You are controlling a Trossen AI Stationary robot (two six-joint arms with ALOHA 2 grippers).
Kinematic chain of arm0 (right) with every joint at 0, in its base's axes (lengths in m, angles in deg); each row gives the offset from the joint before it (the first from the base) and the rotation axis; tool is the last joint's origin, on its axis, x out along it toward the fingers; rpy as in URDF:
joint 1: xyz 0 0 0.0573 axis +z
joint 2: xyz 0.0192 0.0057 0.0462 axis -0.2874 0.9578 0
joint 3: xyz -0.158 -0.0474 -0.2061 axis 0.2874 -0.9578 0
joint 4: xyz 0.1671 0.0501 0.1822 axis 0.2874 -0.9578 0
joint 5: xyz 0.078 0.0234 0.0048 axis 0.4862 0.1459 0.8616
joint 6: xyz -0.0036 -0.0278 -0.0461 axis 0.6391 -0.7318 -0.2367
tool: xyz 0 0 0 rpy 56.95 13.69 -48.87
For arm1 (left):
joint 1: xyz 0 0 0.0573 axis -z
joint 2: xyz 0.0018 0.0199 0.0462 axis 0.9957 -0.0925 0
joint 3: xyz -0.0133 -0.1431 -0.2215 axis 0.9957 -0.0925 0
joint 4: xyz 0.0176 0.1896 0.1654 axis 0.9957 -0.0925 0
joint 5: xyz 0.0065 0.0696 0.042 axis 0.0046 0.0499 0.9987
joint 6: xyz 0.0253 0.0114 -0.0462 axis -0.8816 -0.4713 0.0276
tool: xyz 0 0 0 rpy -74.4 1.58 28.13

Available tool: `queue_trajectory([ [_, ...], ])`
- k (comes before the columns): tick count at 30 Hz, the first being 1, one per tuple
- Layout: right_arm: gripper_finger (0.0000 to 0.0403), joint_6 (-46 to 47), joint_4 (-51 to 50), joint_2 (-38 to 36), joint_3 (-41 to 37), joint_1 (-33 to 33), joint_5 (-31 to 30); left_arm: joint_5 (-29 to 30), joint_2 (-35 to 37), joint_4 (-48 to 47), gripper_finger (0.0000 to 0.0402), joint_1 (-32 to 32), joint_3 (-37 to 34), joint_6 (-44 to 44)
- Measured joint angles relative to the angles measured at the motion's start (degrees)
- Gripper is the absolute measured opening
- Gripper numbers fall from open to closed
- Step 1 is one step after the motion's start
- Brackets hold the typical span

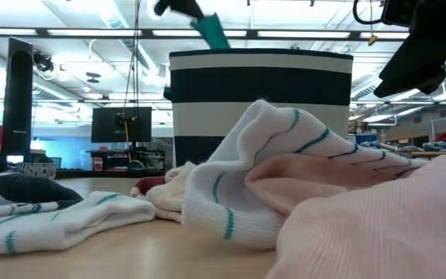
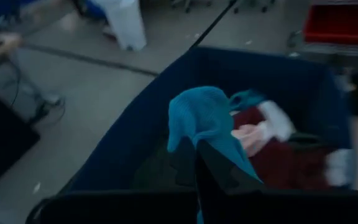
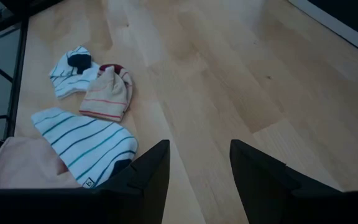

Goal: Sort clothes
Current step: Put the blue sock into the blue laundry bin

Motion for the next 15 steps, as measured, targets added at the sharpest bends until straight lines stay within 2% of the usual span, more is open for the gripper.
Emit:
queue_trajectory([
  [6,0.0169,-0.04,-0.04,0.00,0.00,0.00,0.02,-1.96,-5.34,-0.39,0.0021,-4.76,-0.45,6.13],
  [15,0.0169,-0.04,-0.24,0.00,0.00,0.00,0.03,-3.62,-10.33,-4.23,0.0119,-5.51,-0.50,4.19],
])
